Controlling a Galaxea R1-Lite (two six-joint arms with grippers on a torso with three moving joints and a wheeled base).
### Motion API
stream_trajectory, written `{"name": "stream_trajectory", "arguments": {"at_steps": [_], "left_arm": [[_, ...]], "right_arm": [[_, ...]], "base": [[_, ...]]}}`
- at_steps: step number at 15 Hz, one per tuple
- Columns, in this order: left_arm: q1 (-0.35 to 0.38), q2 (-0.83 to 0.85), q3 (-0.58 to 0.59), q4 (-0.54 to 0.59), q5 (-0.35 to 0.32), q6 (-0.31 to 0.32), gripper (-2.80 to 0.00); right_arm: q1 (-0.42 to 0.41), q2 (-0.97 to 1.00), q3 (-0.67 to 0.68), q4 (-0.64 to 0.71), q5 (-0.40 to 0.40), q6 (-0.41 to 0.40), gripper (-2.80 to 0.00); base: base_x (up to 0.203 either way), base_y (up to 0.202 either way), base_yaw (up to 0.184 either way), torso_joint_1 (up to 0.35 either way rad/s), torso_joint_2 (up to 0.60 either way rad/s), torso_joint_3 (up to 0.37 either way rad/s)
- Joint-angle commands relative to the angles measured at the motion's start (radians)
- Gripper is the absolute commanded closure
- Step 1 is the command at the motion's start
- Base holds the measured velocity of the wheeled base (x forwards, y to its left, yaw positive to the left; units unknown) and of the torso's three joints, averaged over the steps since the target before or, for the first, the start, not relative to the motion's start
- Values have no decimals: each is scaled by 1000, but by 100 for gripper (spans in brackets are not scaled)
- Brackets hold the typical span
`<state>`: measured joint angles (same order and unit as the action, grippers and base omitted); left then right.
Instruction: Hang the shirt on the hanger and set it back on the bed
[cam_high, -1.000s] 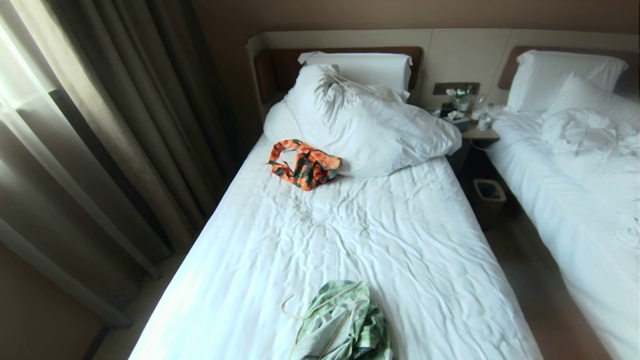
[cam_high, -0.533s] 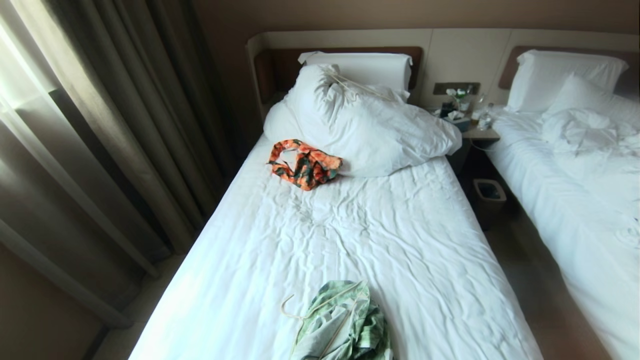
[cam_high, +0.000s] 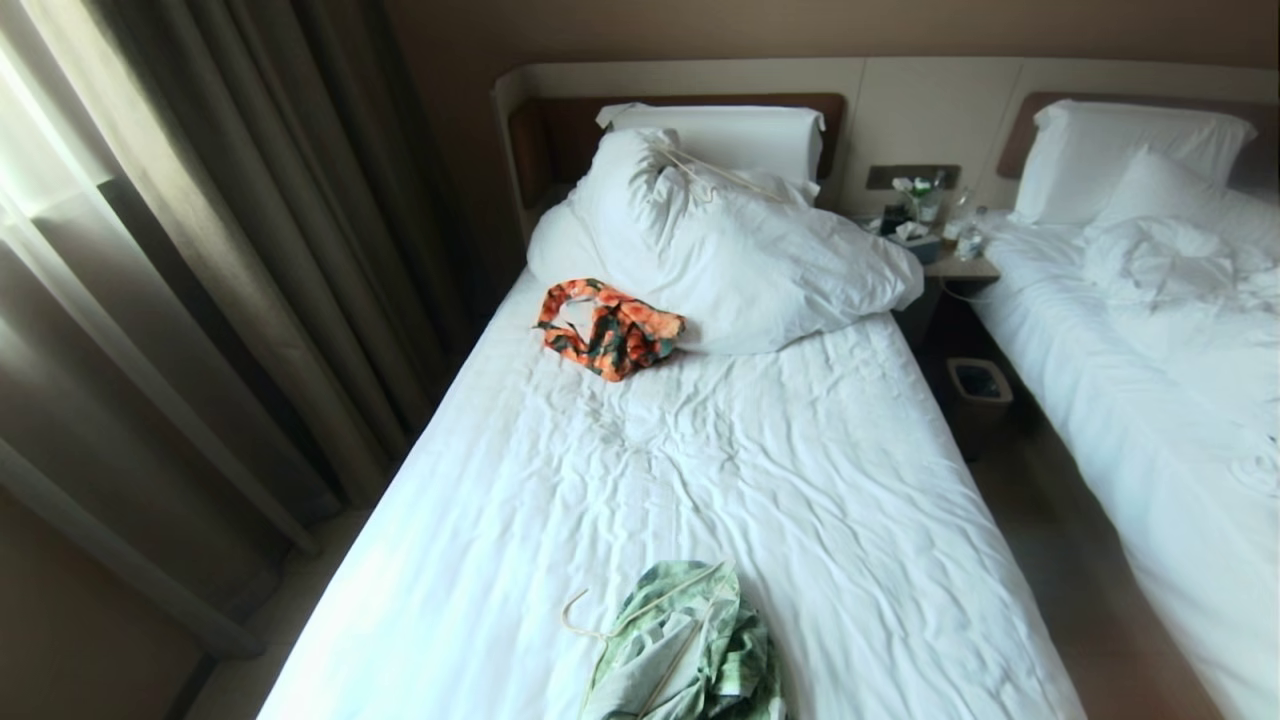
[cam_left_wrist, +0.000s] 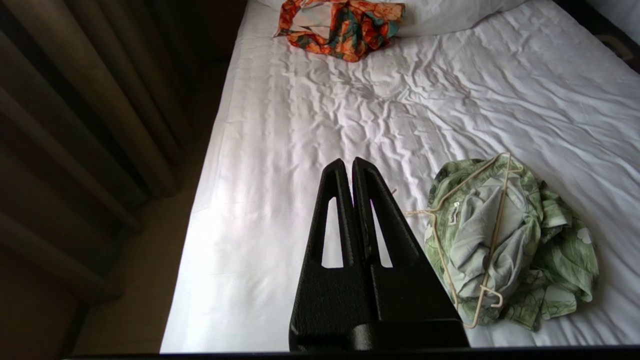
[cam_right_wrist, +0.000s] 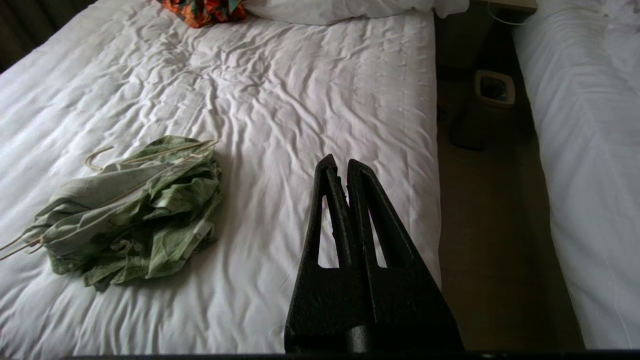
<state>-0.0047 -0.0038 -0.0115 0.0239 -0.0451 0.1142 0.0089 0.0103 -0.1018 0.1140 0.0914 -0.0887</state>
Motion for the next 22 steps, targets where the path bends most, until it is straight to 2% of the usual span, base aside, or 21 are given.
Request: {"name": "stream_trajectory", "arguments": {"at_steps": [1, 5, 22], "left_arm": [[0, 2, 1, -1, 3, -4, 0], [0, 2, 2, -4, 5, -5, 0], [0, 2, 2, -4, 5, -5, 0]], "right_arm": [[0, -13, 79, -47, -65, 0, 0], [0, -13, 82, -53, -72, 28, 0], [0, -13, 85, -65, -78, 46, 0]], "base": [[0, 0, 0, 0, 0, 0], [0, 0, 0, 0, 0, 0], [0, 0, 0, 0, 0, 0]]}}
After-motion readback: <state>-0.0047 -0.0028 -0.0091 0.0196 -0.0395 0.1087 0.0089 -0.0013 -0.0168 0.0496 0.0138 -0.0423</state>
